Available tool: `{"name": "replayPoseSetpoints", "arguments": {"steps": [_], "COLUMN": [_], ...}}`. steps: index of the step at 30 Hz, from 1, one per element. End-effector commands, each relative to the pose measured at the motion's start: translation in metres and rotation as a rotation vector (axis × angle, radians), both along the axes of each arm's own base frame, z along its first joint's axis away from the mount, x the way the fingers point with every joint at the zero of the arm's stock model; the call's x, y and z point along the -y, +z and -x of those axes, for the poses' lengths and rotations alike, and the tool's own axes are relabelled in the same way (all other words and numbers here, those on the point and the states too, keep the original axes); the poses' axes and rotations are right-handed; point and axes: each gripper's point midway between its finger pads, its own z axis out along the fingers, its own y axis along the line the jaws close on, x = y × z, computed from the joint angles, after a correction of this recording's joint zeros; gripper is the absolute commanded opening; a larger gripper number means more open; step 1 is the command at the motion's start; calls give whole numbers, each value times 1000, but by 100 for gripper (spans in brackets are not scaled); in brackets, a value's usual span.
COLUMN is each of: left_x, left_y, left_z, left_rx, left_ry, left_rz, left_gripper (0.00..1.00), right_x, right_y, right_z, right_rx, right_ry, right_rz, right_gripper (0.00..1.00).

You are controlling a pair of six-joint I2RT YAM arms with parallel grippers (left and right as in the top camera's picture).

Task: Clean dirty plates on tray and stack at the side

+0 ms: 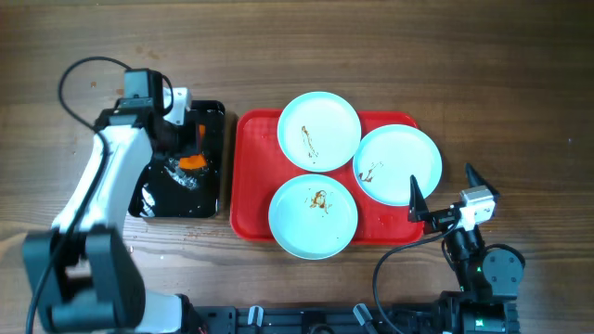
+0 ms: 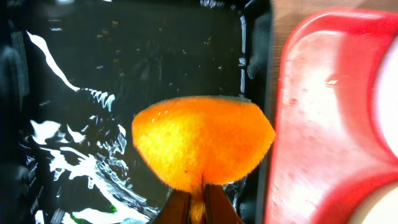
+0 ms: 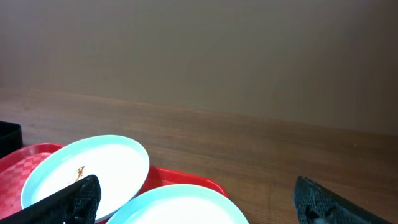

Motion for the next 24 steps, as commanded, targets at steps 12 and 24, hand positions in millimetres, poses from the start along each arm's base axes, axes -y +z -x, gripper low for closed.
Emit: {"name": "replayPoseSetpoints", "arguments": {"steps": [12,24], "left_x": [6,10], "left_y": [67,68], "left_z": [22,23], "left_rx": [100,96], "left_ry": [115,104], "left_rz": [81,88], "left_gripper": [4,4], "right_x": [-18,-88], "right_y": [10,55], "right_z": [5,2], "right_rx": [38,-695], "right_ry": [106,510], "right_rz": [-7,-535], "right_gripper": [100,100]}}
